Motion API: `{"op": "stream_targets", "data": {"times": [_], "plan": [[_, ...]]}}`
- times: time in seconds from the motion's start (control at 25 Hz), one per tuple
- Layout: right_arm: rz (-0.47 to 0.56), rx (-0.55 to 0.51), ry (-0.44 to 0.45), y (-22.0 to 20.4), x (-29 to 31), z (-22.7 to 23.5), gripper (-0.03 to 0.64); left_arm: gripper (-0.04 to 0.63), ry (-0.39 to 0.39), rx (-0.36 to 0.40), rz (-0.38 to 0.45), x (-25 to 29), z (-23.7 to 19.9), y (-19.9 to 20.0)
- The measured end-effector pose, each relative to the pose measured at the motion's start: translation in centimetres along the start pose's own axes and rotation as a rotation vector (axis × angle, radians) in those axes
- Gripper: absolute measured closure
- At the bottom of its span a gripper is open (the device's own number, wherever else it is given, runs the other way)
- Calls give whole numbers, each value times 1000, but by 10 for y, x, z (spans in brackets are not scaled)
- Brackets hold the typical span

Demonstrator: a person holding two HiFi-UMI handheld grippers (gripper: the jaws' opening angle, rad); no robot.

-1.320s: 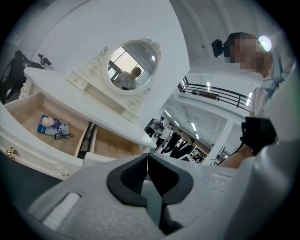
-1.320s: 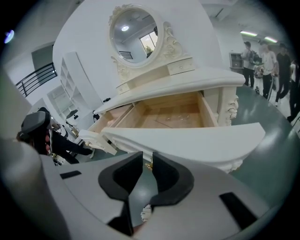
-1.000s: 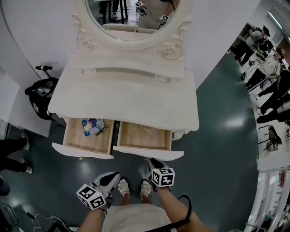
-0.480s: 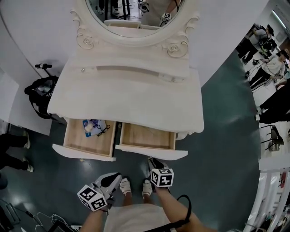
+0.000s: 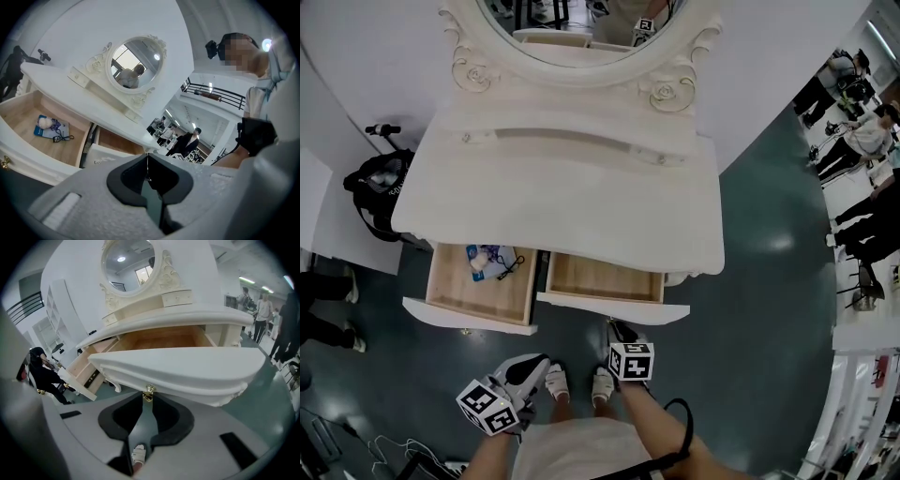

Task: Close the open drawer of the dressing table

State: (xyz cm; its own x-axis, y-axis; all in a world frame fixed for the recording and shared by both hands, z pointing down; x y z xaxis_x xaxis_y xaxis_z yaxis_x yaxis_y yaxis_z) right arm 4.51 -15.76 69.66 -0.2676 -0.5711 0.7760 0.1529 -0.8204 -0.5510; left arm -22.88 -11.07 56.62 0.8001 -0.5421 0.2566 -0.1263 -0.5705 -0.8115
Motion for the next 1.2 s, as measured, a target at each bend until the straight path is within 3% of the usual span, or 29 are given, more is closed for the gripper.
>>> {"op": "stream_targets", "data": {"times": [0.6,1.2], "plan": [[39,51,5,42,27,11,540,586,38,-20,11,6,-20,10],[72,87,-2,73,47,17,540,586,23,-48,0,30,-37,18]]}}
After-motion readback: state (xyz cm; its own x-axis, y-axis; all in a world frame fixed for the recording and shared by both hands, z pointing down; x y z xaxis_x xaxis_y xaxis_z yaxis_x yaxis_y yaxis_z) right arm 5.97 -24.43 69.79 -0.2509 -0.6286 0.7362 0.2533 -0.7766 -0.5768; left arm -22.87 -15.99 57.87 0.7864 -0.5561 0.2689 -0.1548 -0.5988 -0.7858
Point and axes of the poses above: the fingertips, and each gripper's own axes: x forward along the fingers, z to its right, y out of its top, the point moved 10 cm from there along -x, backward along the fingers, and after that the axes turned 6 degrees about x, right-handed, at the moved point
